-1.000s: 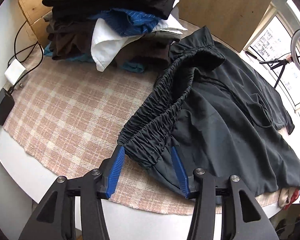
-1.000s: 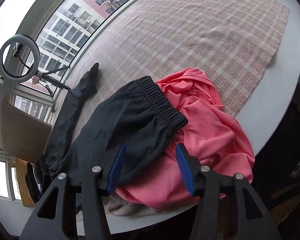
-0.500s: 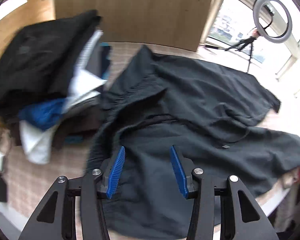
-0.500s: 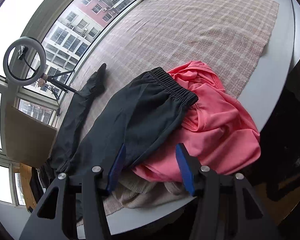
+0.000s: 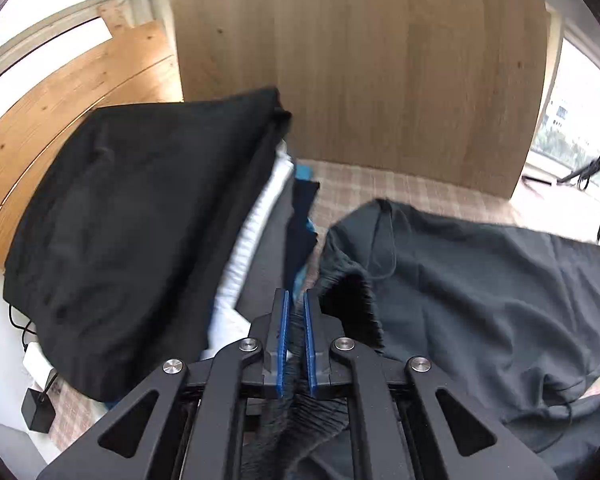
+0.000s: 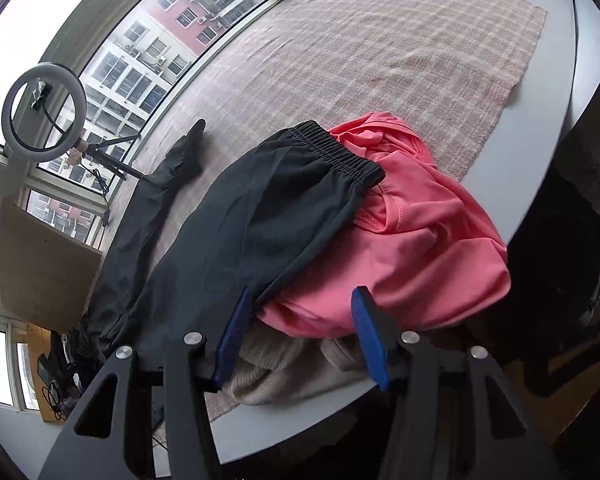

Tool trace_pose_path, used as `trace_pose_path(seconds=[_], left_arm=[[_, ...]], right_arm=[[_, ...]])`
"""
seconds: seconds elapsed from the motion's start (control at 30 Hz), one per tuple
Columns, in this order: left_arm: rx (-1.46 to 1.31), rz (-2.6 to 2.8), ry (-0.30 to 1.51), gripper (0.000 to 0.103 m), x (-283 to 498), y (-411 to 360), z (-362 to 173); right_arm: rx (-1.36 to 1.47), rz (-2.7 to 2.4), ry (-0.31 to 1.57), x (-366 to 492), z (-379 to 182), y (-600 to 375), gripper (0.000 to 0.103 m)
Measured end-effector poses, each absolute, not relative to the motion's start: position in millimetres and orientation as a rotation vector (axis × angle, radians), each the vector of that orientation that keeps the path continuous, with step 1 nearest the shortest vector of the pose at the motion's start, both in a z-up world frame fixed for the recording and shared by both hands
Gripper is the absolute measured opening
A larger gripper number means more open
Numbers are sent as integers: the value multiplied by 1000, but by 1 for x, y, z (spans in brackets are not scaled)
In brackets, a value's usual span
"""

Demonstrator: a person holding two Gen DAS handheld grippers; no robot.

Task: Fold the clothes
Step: 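Grasp the elastic waistband of the black pants with the left gripper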

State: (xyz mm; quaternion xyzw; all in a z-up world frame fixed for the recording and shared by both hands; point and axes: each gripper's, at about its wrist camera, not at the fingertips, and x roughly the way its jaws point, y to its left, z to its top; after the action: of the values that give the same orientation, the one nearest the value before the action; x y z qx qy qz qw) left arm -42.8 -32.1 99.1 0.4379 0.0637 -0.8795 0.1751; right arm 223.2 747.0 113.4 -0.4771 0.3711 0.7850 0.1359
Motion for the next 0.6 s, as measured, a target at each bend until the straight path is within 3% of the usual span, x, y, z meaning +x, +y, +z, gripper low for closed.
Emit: trace_pose_path(seconds=[0.1, 0.13, 0.2, 0.3, 0.4, 0.5, 0.6], left_arm=[[1202, -2520, 270, 14, -1, -60, 128], [1192, -2527, 293, 18, 16, -68, 134], [1211, -2560, 364, 38, 51, -83, 139], [1337, -2590, 464, 48, 103, -93, 120], [1507, -2557, 477, 50, 140, -87, 84], [1628, -2504, 624, 50, 163, -81, 50], [1659, -2455, 606, 51, 161, -73, 27]], right_arm=[[-1380, 2273, 1073, 223, 114, 749, 51], [-1375, 2281, 1073, 223, 115, 749, 51], [-1365, 2299, 1069, 223, 118, 751, 51], [-1358, 2322, 1079, 221, 120, 753, 51], [-1364, 2316, 1104, 217, 117, 755, 51], [-1380, 2314, 1124, 210, 114, 752, 51], [-1401, 2321, 1103, 206, 114, 745, 51]])
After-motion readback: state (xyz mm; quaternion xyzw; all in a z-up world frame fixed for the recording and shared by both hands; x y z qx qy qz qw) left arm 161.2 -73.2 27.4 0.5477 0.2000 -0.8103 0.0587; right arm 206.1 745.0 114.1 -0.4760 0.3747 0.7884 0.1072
